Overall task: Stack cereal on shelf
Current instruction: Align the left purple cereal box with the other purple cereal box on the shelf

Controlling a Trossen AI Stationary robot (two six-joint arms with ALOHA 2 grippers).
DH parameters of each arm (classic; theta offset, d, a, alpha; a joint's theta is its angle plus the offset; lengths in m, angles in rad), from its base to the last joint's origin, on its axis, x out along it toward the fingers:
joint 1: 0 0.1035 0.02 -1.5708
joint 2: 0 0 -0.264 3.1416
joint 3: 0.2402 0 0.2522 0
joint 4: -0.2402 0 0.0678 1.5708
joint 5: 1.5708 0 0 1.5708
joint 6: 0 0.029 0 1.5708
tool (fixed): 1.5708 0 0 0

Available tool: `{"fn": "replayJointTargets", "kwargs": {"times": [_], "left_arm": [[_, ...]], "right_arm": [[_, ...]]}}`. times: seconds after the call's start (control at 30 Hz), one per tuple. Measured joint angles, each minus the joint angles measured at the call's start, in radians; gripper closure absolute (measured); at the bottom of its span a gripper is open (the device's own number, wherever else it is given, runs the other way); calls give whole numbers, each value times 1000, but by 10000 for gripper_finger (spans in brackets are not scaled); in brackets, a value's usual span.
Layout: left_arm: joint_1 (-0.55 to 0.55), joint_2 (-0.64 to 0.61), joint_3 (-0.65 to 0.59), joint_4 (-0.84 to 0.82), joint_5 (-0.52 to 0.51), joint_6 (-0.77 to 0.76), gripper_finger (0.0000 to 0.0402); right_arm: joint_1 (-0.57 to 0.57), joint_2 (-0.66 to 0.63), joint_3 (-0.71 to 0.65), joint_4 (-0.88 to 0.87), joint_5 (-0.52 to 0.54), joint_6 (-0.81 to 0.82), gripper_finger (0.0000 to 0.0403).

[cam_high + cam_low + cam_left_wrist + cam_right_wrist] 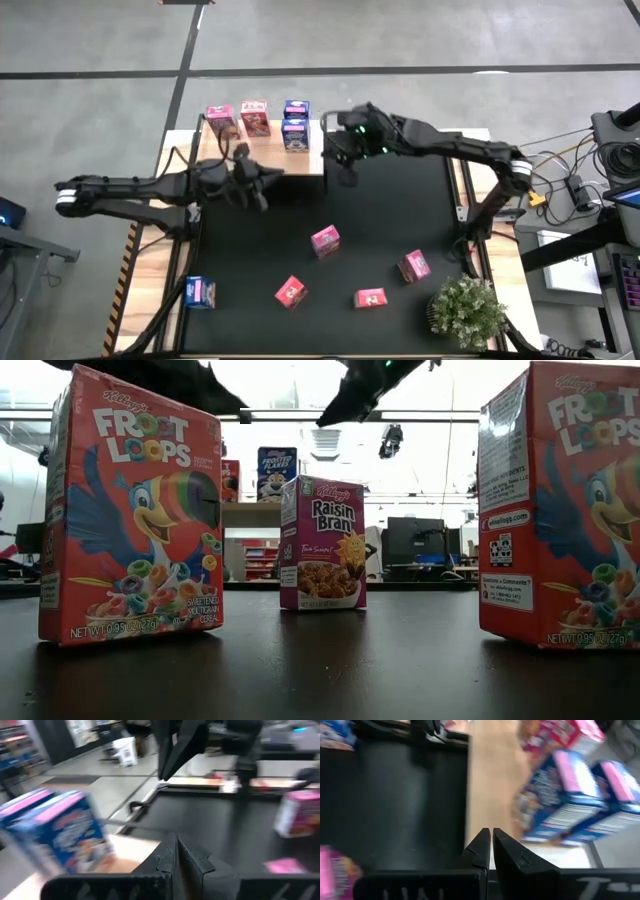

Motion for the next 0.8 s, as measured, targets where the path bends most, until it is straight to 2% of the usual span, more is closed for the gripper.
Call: {"fn": "replayJointTargets", "kwargs": {"times": [0.3,0.53,0.8], "left_arm": [[-199,0,0,-2,0,-64,402],[-252,22,0,3,0,-212,402],[-281,141,0,76,0,-369,398]], "right_arm": [[162,-190,-361,211,6,53,390],[246,-280,-581,411,7,20,390],[259,-343,-747,662,9,-24,390]]}}
